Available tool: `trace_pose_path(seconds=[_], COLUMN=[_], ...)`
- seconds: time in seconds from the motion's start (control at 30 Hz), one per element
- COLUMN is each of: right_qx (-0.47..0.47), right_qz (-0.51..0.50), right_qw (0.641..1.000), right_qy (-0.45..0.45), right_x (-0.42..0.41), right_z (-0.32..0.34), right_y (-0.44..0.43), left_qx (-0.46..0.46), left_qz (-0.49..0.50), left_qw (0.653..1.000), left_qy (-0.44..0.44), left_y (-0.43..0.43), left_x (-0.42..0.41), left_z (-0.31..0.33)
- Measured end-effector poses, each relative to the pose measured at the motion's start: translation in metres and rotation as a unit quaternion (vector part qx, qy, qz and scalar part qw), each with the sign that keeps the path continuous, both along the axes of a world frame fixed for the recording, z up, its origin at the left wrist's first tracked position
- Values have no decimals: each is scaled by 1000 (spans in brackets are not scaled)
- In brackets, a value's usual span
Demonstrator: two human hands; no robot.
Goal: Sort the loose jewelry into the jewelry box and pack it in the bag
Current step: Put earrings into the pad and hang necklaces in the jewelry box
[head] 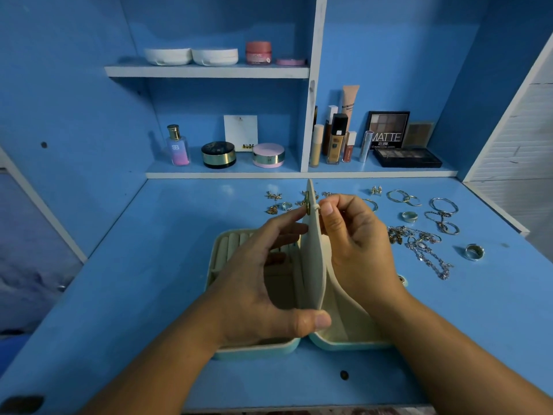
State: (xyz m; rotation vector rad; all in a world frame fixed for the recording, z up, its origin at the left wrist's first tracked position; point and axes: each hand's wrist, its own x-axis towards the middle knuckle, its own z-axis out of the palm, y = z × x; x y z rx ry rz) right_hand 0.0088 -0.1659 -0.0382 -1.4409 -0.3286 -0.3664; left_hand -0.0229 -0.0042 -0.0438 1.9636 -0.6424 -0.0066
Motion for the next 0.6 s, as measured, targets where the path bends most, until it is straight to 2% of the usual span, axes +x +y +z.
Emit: trace_pose_path(seconds=[0.4, 0.6], right_qx=[2, -10], right_qz=[-3, -17], right_qw=[1000, 999], right_qy=[8, 39], right_x=[-3, -4], right_z=[7, 8], right_y=[-2, -4], left_qx=[8, 10], left_qz=[-7, -14], left_qw=[1000, 1000], left_qy=[10, 10], left_y=[-1, -1], left_x=[0, -1], left_z=[0, 2])
